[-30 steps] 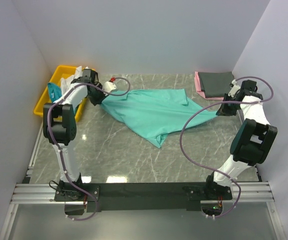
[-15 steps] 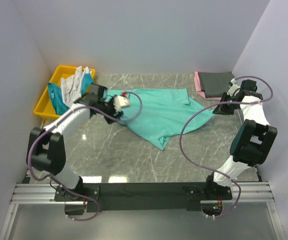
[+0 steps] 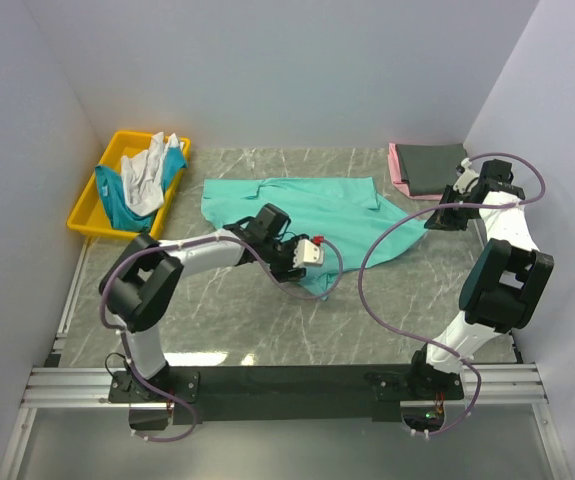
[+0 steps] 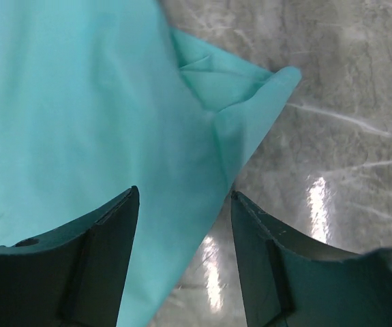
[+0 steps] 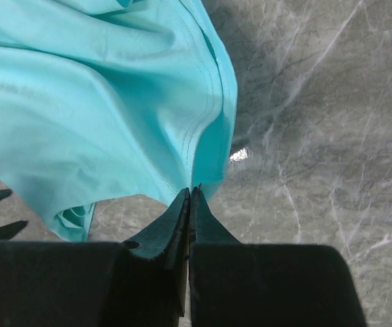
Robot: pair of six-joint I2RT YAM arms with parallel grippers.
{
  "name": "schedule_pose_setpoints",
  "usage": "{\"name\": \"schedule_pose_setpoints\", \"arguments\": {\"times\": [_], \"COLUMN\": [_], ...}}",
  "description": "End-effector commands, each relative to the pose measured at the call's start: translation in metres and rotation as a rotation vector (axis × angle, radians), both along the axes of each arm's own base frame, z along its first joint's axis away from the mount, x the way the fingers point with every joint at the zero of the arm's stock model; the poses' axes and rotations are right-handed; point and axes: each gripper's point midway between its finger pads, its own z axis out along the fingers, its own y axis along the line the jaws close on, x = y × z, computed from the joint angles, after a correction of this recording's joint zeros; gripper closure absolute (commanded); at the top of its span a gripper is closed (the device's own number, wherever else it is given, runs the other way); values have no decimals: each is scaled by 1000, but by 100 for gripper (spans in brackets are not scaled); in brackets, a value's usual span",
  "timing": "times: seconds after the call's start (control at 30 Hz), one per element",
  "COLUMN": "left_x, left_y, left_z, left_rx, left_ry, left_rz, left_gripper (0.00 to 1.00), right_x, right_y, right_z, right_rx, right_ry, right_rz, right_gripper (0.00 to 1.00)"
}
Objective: Fold and stack the t-shirts
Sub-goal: Flatten the tshirt out
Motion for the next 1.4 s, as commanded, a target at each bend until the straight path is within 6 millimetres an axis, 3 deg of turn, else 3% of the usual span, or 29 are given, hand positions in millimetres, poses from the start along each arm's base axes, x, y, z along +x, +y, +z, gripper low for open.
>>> {"name": "schedule_pose_setpoints", "arguments": {"times": [0.0,0.17,0.2,0.23,0.3,0.37,0.43,0.47,0.53,0.63,0.67,0.73,0.77,0.8,0.83,0.87,0.9,0.93,0.97,1.0,1.03,1.1,1.13,1.2,1.23,1.27,1.3,1.33,1.37], "left_x": [-1,-28,-32,-41,-48,-66,-77,-96,-104,-119,-113,-104,-81,-75,-57,-26,-10,7,36,48,67,86,96,96,93,89,83,71,49], "left_y": [-22,-32,-32,-29,-22,-1,18,37,54,79,76,83,70,70,67,50,44,40,24,20,17,14,23,29,38,40,44,43,48], "left_z": [0,-24,-28,-34,-33,-23,4,4,26,38,49,46,65,67,47,67,64,58,47,43,31,41,58,67,102,91,97,133,106], "left_rx": [-37,-11,-1,28,52,85,75,115,113,164,157,197,161,169,199,164,169,181,176,171,164,128,93,15,-43,-71,-93,-156,-142], "left_ry": [-56,-17,-16,2,13,50,50,108,106,174,144,211,156,198,269,209,223,232,240,238,232,212,188,206,153,169,152,59,131], "left_rz": [-52,-118,-128,-143,-159,-177,-183,-217,-229,-264,-291,-282,-286,-286,-270,-271,-259,-237,-194,-174,-142,-74,-32,33,60,124,155,162,208], "left_gripper": [38,42,46,65,79,90,94,95,99,99,99,99,99,99,98,96,91,75,71,68,50,46,32,30,30,30,30,29,28], "right_x": [4,1,0,-1,-3,-7,-11,-14,-21,-28,-29,-29,-25,-23,-19,-16,-13,-11,-7,-5,-2,-1,0,-1,0,0,-1,-2,-1], "right_y": [-1,-1,-1,-1,-1,-1,0,-1,1,5,6,7,6,7,7,7,6,5,4,3,1,1,-1,-3,-3,-3,-4,-4,-4], "right_z": [22,19,17,16,17,20,20,22,19,17,18,15,13,12,10,6,3,0,-5,-7,-10,-17,-18,-24,-25,-26,-29,-30,-31], "right_rx": [-21,-25,-26,-28,-29,-43,-49,-59,-58,-53,-52,-42,-35,-28,-26,-18,-20,-20,-18,-21,-23,-23,-32,-42,-43,-45,-43,-45,-46], "right_ry": [-46,-37,-32,-30,-25,-26,-20,-20,-7,-3,-8,-5,-4,-4,-8,1,4,8,16,18,24,43,42,53,53,54,60,62,61], "right_rz": [-5,-7,-7,-8,-5,0,7,10,18,30,31,28,18,17,14,7,3,-2,-3,-7,-10,-5,-9,-6,-5,-3,-4,-3,-2], "right_gripper": [100,100,100,100,100,100,100,100,100,100,100,100,100,100,100,100,100,100,100,100,100,100,100,100,100,100,100,100,100]}}
